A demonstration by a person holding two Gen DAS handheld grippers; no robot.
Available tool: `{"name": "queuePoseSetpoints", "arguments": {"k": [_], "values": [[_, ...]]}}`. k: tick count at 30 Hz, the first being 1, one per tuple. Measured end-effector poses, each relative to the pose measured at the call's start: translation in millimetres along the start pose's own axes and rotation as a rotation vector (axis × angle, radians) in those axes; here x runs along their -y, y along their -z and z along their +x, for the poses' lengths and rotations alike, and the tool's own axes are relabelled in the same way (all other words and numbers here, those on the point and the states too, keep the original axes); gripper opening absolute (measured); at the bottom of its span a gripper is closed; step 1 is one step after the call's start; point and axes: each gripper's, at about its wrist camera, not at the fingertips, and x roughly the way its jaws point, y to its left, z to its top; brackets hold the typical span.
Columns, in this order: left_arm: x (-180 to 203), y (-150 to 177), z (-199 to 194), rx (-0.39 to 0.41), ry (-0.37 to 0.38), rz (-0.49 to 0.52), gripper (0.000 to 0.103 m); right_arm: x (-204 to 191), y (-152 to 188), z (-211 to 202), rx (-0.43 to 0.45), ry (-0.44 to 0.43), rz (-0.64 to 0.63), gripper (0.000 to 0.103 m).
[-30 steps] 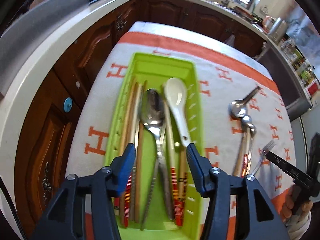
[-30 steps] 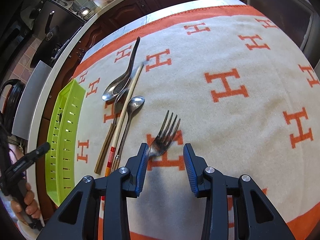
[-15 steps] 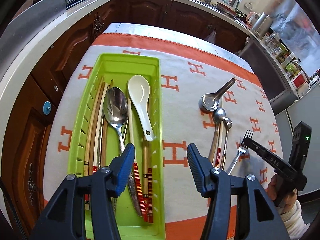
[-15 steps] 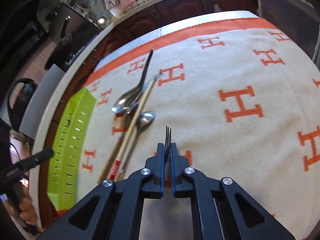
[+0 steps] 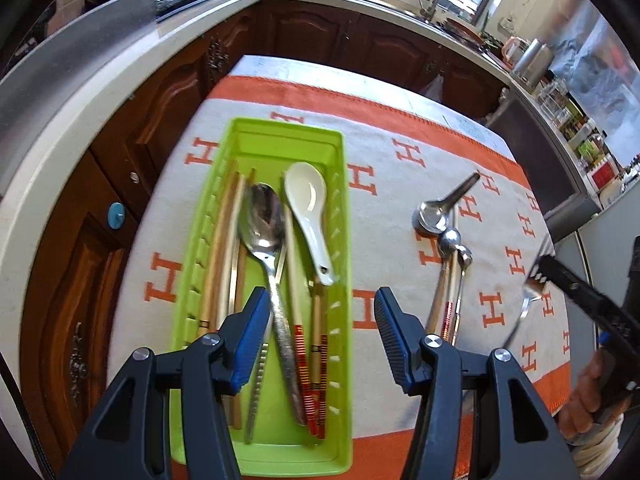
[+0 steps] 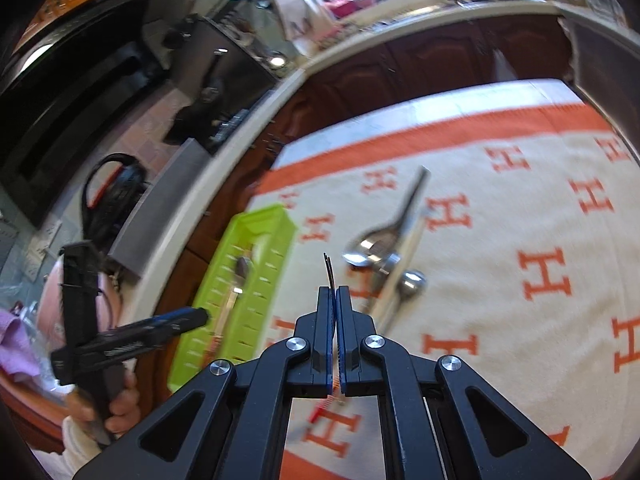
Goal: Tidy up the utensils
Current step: 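Grasp the metal fork by its handle with the right tool, then lower the fork into the green tray and open the right tool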
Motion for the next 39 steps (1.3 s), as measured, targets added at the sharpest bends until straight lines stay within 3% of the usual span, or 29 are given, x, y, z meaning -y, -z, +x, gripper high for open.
{"name": "queuePoseSetpoints", "arguments": {"k": [3,7,9,11,20,27,33,39], "values": [[-9.3,-2.8,-9.0,0.029,-0.032,-0.016,0.065,-24.8,-11.8,-3.3,0.006,-0.036,-0.039,0.002],[-23.5,-6.3,-21.5,0.072,-0.109,-0.033,0.068,-55.8,-23.7,8.5,-0.016,-0.058,-0.096,0.002],[-30.8,-7.8,-25.0,0.087,-0.137,-0.046,0.080,-74.0,-28.0,23.5,-0.044,-0.074,-0.129,0.002],[-39.6,-9.5,-25.9,0.098,-0.165,-0.061,0.085,-92.5,-29.6,37.4,-0.065,-0.078,-0.166,0.002],[-71.0,-4.9,-9.6,0.067,-0.192,-0.118,0.085,-142.2,-18.2,134.4,-0.203,-0.033,-0.297,0.002],[-86.0,2.3,-0.8,0.049,-0.187,-0.145,0.085,-165.4,-1.3,189.1,-0.246,0.021,-0.383,0.002],[-92.7,3.4,1.8,0.041,-0.177,-0.162,0.085,-160.5,-0.4,204.6,-0.274,0.029,-0.322,0.003],[-86.7,2.2,-0.8,0.043,-0.163,-0.159,0.085,-153.8,-6.5,188.1,-0.261,0.013,-0.281,0.006]]}}
